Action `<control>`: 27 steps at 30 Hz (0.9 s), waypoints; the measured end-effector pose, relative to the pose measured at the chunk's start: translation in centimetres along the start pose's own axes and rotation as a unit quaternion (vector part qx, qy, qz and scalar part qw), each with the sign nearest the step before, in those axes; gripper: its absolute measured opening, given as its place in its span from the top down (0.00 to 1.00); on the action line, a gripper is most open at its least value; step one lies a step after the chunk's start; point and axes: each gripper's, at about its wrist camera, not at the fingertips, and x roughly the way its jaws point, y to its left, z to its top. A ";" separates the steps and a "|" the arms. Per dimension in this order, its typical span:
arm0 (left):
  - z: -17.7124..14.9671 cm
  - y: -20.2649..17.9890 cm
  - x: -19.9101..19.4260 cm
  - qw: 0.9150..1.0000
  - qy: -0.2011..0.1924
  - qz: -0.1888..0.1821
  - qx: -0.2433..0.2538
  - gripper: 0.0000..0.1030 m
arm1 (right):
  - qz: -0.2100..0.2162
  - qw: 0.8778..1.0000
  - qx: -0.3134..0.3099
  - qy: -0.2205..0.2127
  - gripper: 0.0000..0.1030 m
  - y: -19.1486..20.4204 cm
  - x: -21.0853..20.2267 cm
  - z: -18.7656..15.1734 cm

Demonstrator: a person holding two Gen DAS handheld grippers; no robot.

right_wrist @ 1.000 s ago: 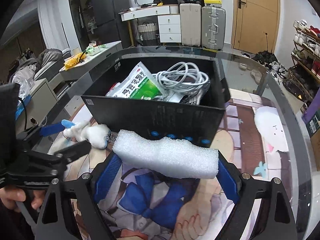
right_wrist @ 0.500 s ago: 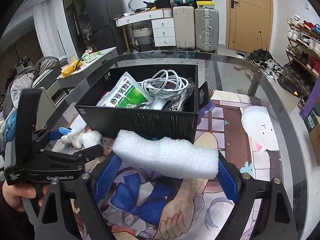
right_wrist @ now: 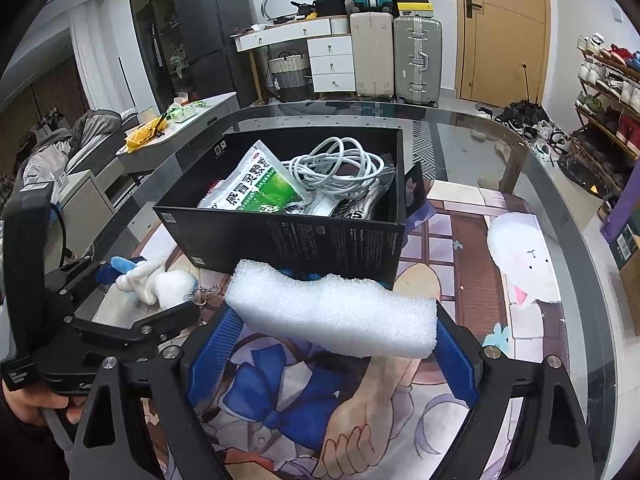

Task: Organize soft objects
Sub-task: 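Grasp the white plush toy with the left gripper while the right gripper lifts the foam, then carry the plush toy and foam block over the black box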

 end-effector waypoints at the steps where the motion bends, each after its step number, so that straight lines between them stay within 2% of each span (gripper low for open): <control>1: 0.0 0.1 -0.3 1.000 -0.005 -0.002 -0.003 0.13 | 0.000 1.000 -0.002 -0.001 0.12 0.1 0.0 0.0; 13: 0.4 1.2 -3.8 0.997 -0.068 -0.027 -0.015 0.13 | 0.004 1.000 -0.008 -0.027 0.12 0.3 -1.9 0.3; 18: 1.5 1.4 -5.2 0.994 -0.097 -0.050 -0.026 0.13 | 0.003 0.999 -0.011 -0.046 0.12 0.2 -3.1 0.5; 27: 3.4 -0.3 -5.9 0.991 -0.123 -0.060 -0.005 0.13 | -0.005 0.997 -0.045 -0.066 0.12 0.3 -4.1 1.3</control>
